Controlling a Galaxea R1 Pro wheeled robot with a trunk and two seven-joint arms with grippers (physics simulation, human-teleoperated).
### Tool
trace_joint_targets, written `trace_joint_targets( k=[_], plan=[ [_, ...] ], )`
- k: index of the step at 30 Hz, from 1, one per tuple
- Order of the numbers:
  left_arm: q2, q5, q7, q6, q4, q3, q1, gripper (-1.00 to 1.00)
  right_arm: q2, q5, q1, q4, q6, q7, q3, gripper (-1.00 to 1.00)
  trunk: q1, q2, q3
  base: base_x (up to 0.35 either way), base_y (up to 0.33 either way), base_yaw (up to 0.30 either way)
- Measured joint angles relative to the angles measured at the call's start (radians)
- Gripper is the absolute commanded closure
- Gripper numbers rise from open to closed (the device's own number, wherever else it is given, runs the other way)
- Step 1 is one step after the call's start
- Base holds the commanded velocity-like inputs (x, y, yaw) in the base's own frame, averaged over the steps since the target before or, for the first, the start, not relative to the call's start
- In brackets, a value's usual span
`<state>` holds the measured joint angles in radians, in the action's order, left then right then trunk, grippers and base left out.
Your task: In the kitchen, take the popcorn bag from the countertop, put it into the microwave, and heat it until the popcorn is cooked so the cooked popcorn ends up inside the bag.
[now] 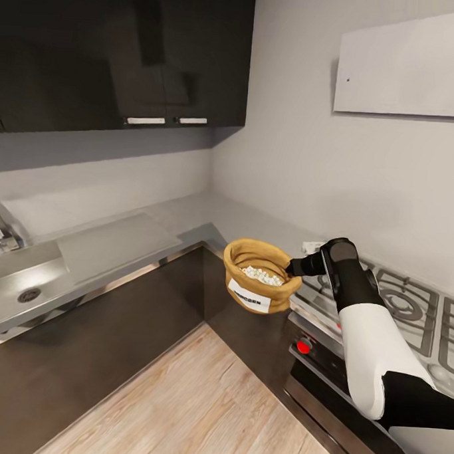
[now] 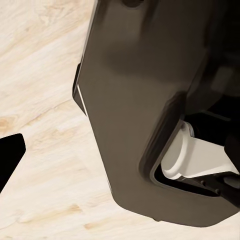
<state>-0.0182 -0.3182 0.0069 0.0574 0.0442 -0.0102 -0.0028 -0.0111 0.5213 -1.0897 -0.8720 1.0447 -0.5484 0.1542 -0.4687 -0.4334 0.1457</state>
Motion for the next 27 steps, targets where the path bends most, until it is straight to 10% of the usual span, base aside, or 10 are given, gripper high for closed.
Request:
trace_joint_targets(
  k=[27],
  plan=[
    [0.000, 0.000, 0.000, 0.000, 0.000, 0.000, 0.000, -1.00, 0.000, -0.001, 0.000, 0.012, 0.000, 0.004, 0.000, 1.00, 0.000, 0.000, -0.043, 0.000, 0.000, 0.000]
  ],
)
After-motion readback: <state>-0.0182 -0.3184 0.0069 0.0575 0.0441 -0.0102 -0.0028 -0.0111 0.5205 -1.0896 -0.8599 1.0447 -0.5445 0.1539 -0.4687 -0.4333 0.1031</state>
